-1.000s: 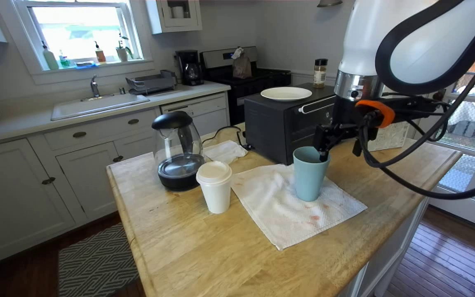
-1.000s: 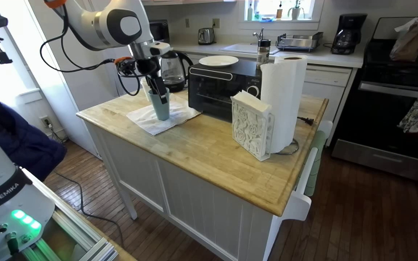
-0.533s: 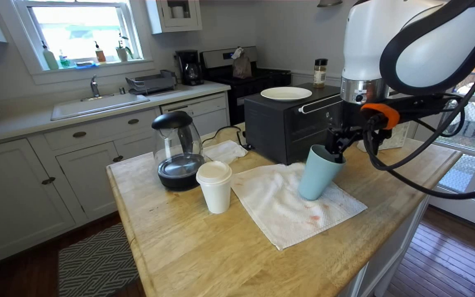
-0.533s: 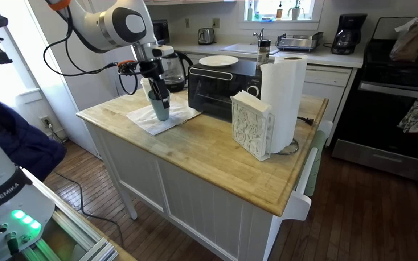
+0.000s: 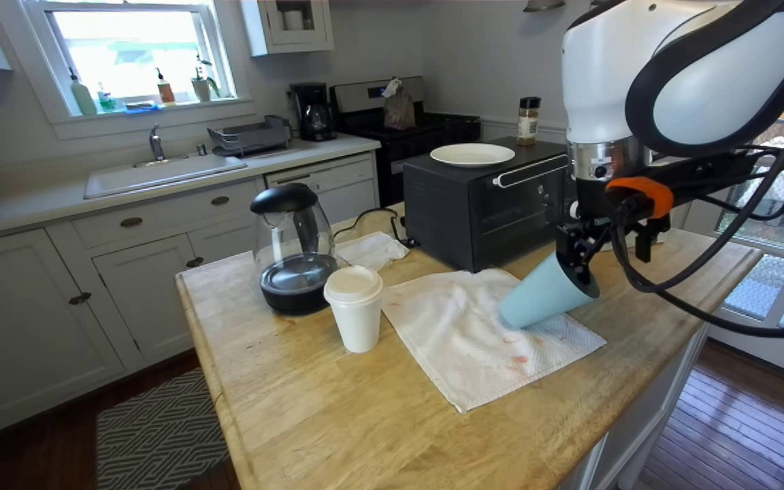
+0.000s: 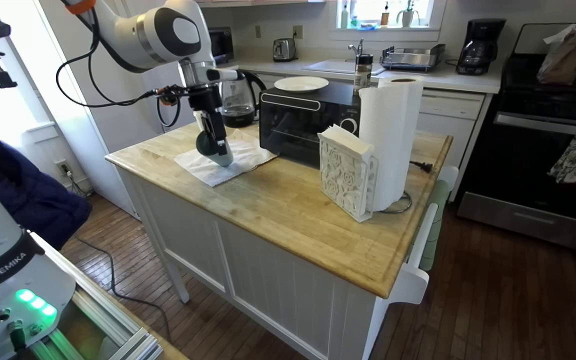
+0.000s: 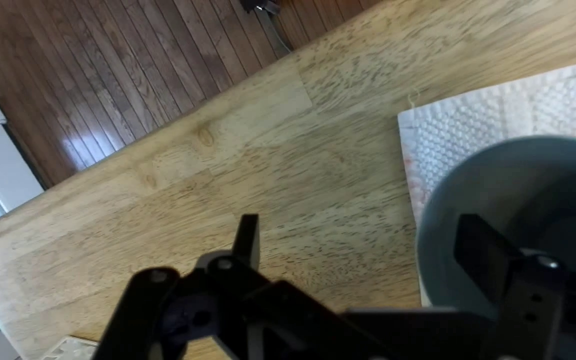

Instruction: Flip the blue cup over on the towel

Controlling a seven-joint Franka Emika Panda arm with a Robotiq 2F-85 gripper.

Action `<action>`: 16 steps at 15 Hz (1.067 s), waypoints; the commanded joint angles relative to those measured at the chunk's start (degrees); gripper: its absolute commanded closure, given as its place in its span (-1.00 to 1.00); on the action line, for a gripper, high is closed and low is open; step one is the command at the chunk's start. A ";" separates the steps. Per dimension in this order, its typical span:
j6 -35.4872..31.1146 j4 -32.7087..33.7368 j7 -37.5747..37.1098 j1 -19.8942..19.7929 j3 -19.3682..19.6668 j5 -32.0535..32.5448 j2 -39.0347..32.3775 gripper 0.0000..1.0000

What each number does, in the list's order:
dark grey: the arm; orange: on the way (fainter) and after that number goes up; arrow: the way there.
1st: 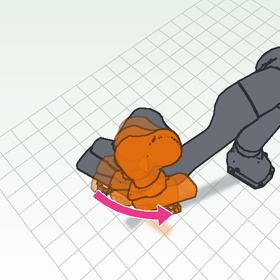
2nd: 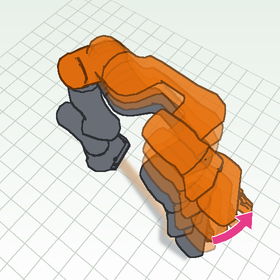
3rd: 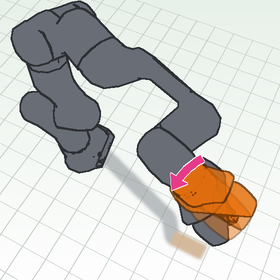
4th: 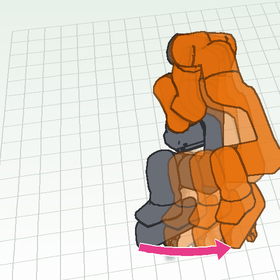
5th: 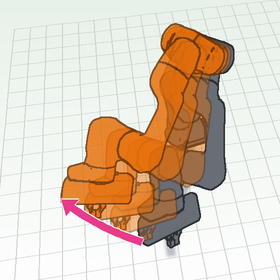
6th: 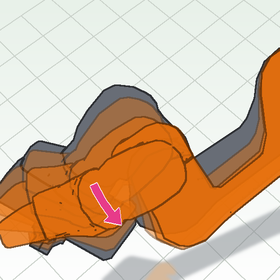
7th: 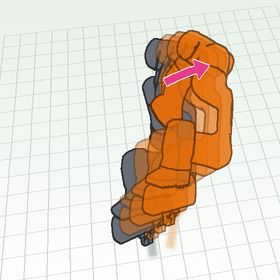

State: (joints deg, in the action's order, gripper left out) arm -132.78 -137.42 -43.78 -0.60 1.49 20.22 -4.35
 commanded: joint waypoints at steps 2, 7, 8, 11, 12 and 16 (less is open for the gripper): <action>3.81 1.99 -2.35 0.88 0.49 2.90 -1.46 -1.00; 8.00 2.53 -2.74 0.93 0.58 5.87 -2.01 -1.00; 8.78 2.69 -2.59 0.93 0.58 6.42 -2.26 -1.00; 10.86 3.34 -3.04 0.92 0.72 8.15 -3.22 -1.00; 11.39 3.51 -3.22 0.93 0.78 8.51 -3.51 -1.00; 12.74 3.95 -2.99 0.93 0.98 8.16 -4.82 -1.00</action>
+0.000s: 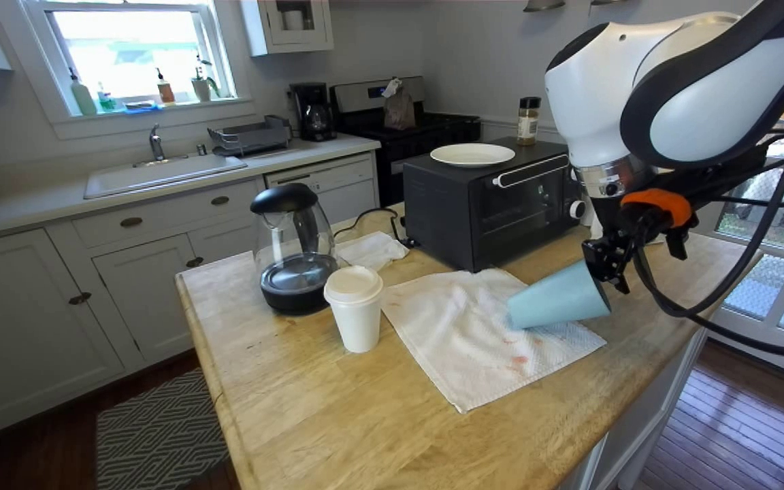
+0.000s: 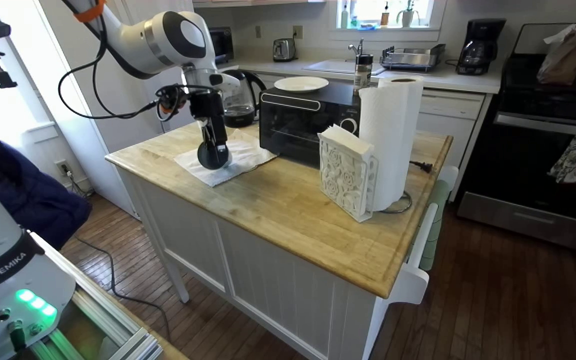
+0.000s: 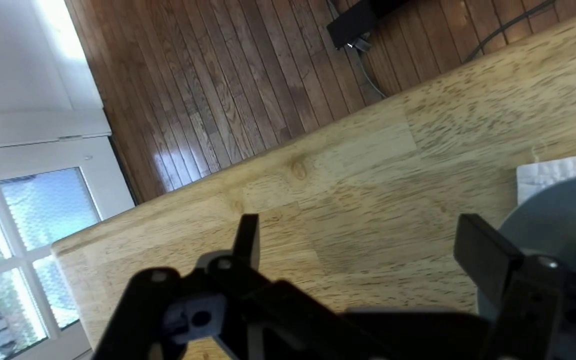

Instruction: Flip the blue cup over on the towel

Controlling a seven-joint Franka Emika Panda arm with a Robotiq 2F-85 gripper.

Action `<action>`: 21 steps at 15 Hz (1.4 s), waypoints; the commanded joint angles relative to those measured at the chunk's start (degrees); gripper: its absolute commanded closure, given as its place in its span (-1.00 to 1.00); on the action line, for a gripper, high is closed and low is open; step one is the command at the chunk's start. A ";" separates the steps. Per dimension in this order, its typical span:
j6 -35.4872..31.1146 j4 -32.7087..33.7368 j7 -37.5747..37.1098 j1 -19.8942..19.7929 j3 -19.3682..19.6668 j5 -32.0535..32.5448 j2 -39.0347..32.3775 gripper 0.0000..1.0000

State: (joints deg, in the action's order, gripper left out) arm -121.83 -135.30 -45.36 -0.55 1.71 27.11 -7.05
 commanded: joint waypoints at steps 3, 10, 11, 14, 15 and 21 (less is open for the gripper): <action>2.12 1.76 -0.88 0.80 1.11 1.28 -3.18 -1.00; 2.33 1.72 -0.03 0.61 2.88 1.27 -2.85 -1.00; 2.26 1.66 0.04 0.61 3.02 1.28 -2.26 -1.00; 2.36 2.25 0.06 0.54 3.25 1.52 -1.83 -1.00; 2.39 2.33 0.17 0.48 3.27 1.37 -1.77 -1.00; 2.45 2.45 -0.45 0.49 3.45 1.28 -1.85 -1.00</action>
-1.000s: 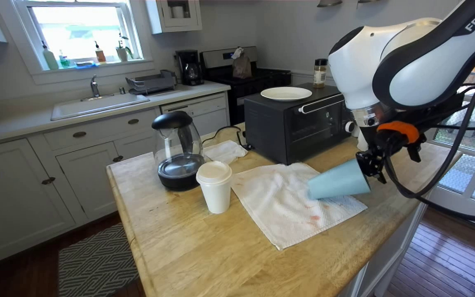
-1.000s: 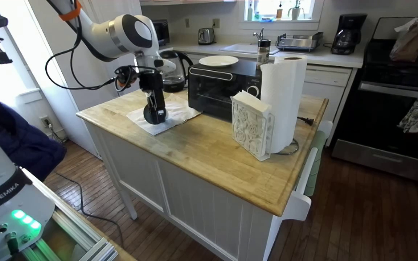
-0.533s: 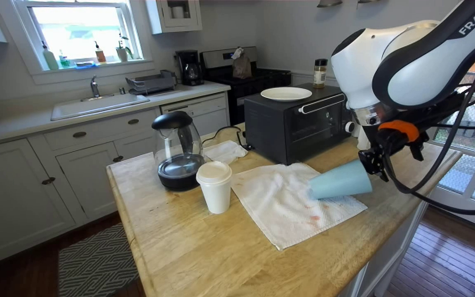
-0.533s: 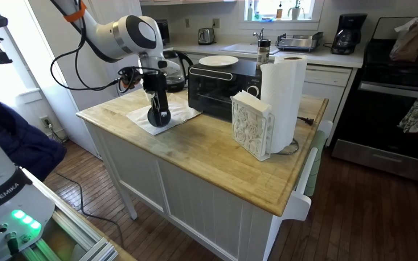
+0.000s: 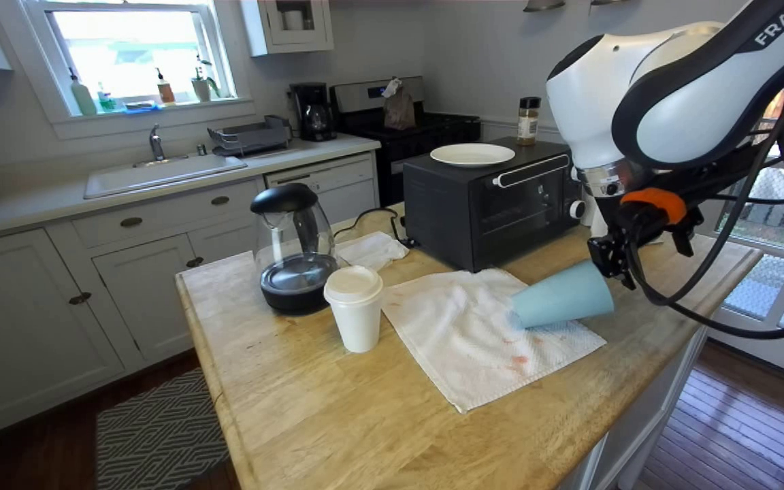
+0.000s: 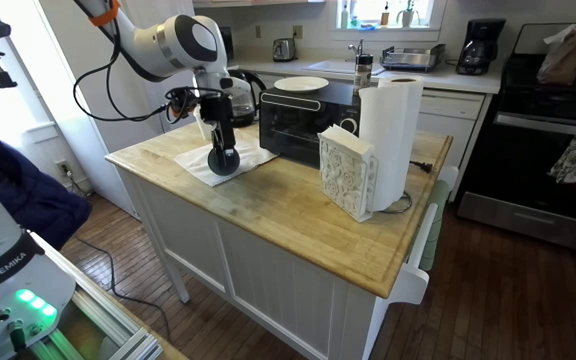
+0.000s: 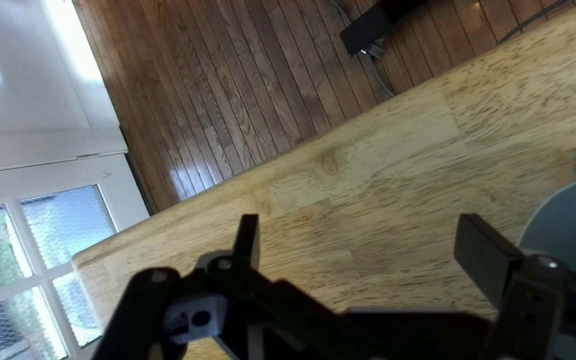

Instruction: Flip the blue cup over on the towel

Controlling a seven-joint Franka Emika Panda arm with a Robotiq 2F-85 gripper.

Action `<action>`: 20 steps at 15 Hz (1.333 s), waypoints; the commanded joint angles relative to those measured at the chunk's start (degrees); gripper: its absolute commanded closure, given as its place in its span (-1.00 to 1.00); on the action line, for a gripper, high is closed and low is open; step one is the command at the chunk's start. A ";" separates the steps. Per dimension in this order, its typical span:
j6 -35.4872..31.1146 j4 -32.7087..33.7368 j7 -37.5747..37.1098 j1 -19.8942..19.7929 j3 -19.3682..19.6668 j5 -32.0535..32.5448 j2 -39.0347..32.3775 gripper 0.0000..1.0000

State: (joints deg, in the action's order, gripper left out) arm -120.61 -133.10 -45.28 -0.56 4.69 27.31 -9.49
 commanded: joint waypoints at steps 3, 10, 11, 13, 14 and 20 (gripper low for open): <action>2.38 0.56 -1.32 0.46 0.76 1.53 -0.16 -1.00; 1.65 0.51 0.61 -0.11 0.76 -0.42 0.72 -1.00; -0.13 0.08 2.27 -0.19 0.48 -0.79 1.88 -1.00; -2.58 -0.13 6.80 -0.28 -0.06 -1.97 3.76 -1.00; -3.96 -0.20 9.70 -0.35 -0.41 -3.29 4.59 -1.00; -7.90 1.08 29.19 0.09 -2.90 -14.65 5.51 -1.00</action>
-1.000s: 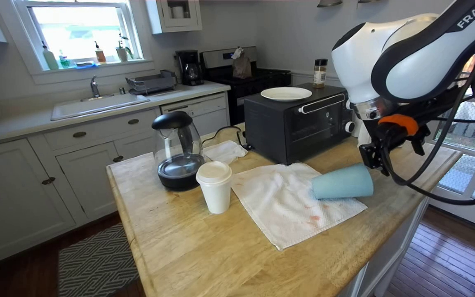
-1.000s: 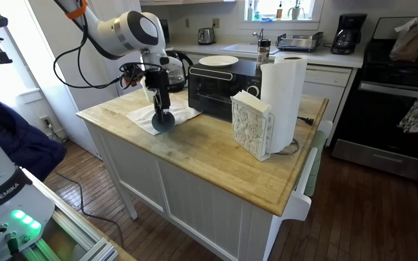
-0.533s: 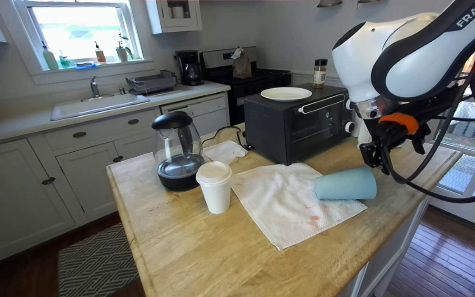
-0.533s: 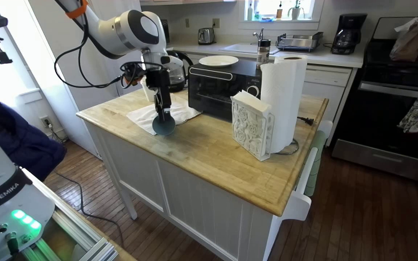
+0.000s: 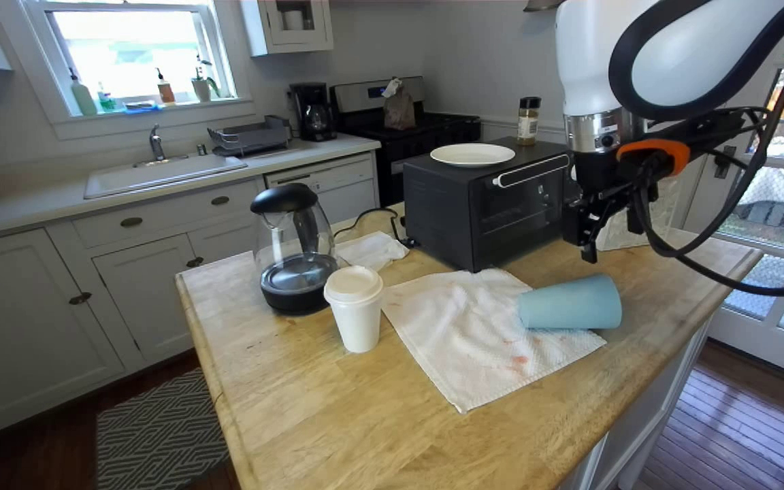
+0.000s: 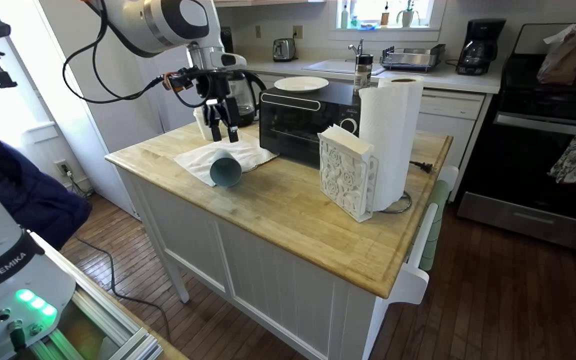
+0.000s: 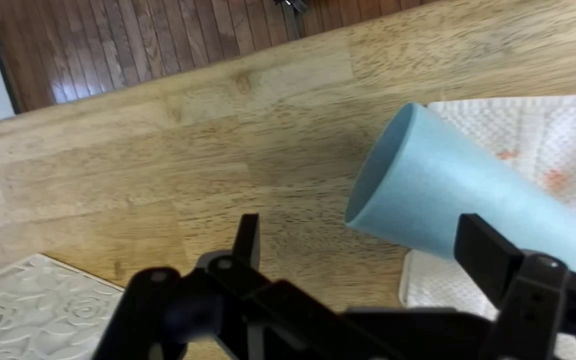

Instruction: Flip the blue cup over on the towel

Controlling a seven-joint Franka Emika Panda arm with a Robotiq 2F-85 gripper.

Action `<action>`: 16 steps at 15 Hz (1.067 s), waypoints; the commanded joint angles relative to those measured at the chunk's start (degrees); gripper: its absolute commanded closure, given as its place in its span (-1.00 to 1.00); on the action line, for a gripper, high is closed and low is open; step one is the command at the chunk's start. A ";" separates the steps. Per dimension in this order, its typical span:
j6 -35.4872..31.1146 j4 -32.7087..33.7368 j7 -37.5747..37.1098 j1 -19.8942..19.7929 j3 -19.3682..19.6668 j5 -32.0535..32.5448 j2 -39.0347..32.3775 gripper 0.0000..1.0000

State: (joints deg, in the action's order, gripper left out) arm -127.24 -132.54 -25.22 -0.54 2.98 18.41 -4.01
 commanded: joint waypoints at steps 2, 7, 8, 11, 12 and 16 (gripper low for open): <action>-1.04 1.32 15.62 0.40 -2.20 -8.39 -1.23 -1.00; -1.83 3.31 23.19 1.51 -3.86 -6.71 -4.63 -1.00; -2.77 3.61 23.33 1.89 -4.04 -5.58 -5.34 -1.00; -3.96 4.63 26.93 2.48 -4.39 -4.68 -7.36 -1.00; -4.18 4.96 28.83 2.48 -4.54 -5.02 -8.09 -1.00; -5.47 5.92 32.69 2.45 -4.22 -3.10 -10.37 -1.00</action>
State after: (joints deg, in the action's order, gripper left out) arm -131.59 -128.40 4.75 1.90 -1.55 13.18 -11.97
